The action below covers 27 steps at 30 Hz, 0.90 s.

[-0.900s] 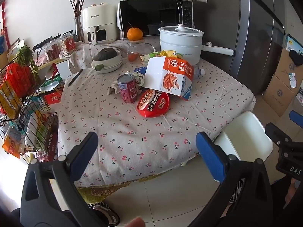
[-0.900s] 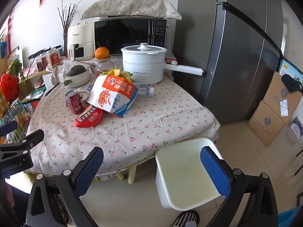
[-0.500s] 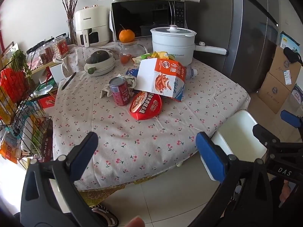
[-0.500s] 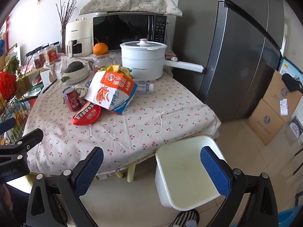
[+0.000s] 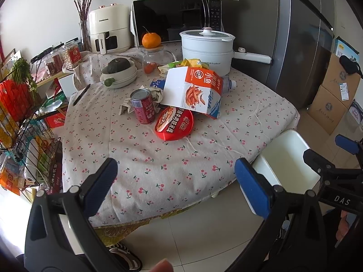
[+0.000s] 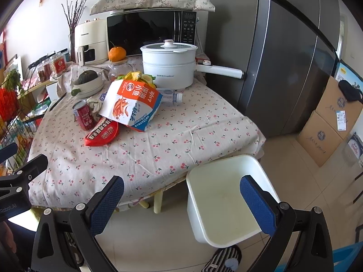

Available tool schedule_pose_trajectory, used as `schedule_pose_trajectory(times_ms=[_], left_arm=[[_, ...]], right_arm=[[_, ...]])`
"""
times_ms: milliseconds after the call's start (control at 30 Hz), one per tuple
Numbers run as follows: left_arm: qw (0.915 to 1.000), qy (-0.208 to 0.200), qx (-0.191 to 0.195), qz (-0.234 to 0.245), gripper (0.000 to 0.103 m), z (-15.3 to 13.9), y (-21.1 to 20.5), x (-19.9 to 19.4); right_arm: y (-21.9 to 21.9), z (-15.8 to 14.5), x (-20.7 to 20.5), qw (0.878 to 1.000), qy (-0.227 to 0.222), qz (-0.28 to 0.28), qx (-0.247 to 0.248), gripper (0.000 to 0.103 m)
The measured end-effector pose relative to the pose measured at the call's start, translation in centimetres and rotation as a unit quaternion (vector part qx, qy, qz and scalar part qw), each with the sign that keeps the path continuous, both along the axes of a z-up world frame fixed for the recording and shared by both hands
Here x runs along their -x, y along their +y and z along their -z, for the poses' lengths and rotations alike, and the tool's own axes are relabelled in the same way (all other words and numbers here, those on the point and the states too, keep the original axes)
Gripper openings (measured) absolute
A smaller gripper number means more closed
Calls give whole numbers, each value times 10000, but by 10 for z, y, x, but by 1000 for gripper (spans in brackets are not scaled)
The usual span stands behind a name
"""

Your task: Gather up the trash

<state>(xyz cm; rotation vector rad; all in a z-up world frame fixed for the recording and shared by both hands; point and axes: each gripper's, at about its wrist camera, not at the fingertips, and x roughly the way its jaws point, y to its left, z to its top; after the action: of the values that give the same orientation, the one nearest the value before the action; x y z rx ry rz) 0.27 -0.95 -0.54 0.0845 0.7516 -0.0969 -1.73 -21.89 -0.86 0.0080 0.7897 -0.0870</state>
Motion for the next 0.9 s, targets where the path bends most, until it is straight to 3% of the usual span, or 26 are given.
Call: schedule_pose_trajectory(times_ms=[400,900], left_arm=[[9993,366,33,44,103,11,3,-3],[9992,394,43,14,103,13,6,-5]], right_arm=[[-3,8,-2,9995,282,63,-88,103],[1,9,-3,9994,340,-5,-42,103]])
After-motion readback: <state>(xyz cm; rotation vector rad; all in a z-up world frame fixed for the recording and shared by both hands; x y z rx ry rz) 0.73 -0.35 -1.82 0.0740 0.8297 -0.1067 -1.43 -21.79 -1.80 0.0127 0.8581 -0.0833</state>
